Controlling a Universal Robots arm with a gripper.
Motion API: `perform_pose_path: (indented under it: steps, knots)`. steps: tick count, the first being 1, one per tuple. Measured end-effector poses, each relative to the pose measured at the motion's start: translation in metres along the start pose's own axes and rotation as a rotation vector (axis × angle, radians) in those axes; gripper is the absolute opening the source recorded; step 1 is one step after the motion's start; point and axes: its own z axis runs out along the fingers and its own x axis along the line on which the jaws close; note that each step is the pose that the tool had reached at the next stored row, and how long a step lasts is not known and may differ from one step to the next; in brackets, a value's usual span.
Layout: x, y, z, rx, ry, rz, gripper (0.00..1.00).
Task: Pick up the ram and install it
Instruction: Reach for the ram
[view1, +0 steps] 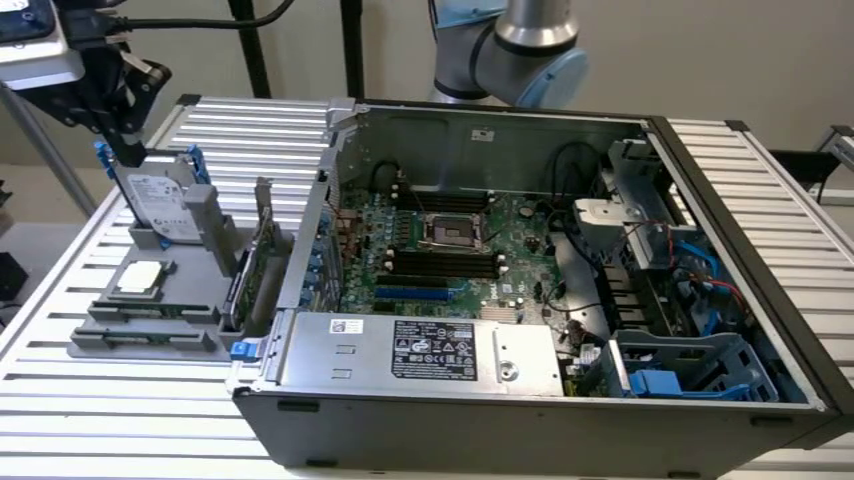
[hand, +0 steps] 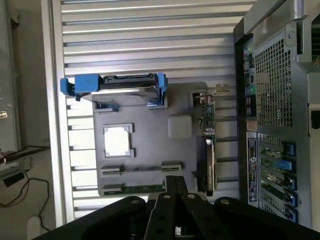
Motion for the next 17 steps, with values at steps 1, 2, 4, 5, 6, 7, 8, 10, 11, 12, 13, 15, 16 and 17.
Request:
perform_pose_path:
  steps: [1,2,4,5,6,7,8,10,11,12,13,15,16,17]
  knots:
    - [0.004,-0.0009,-0.0001,0.0000,0.0003,0.000,0.11]
    - [0.009,-0.0017,-0.0001,0.0001,0.0006,0.000,0.11]
    - [0.018,-0.0034,-0.0002,0.0001,0.0014,0.000,0.11]
    - [0.021,-0.0040,-0.0002,0.0001,0.0021,0.000,0.11]
    - [0.023,-0.0044,-0.0002,0.0002,0.0029,0.000,0.11]
    - [0.025,-0.0046,-0.0003,0.0003,0.0032,0.000,0.11]
    - [0.026,-0.0047,-0.0003,0.0003,0.0033,0.000,0.11]
    - [0.027,-0.0049,-0.0003,0.0003,0.0033,0.000,0.11]
    - [0.028,-0.0051,-0.0001,0.0002,0.0033,0.000,0.11]
    - [0.028,-0.0055,0.0001,0.0001,0.0037,0.000,0.11]
    - [0.028,-0.0061,0.0004,0.0012,0.0049,0.000,0.11]
    - [0.028,-0.0075,0.0008,0.0079,0.0107,0.000,0.11]
    - [0.028,-0.0085,0.0011,0.0115,0.0142,-0.001,0.11]
    - [0.028,-0.0097,0.0013,0.0148,0.0188,-0.002,0.11]
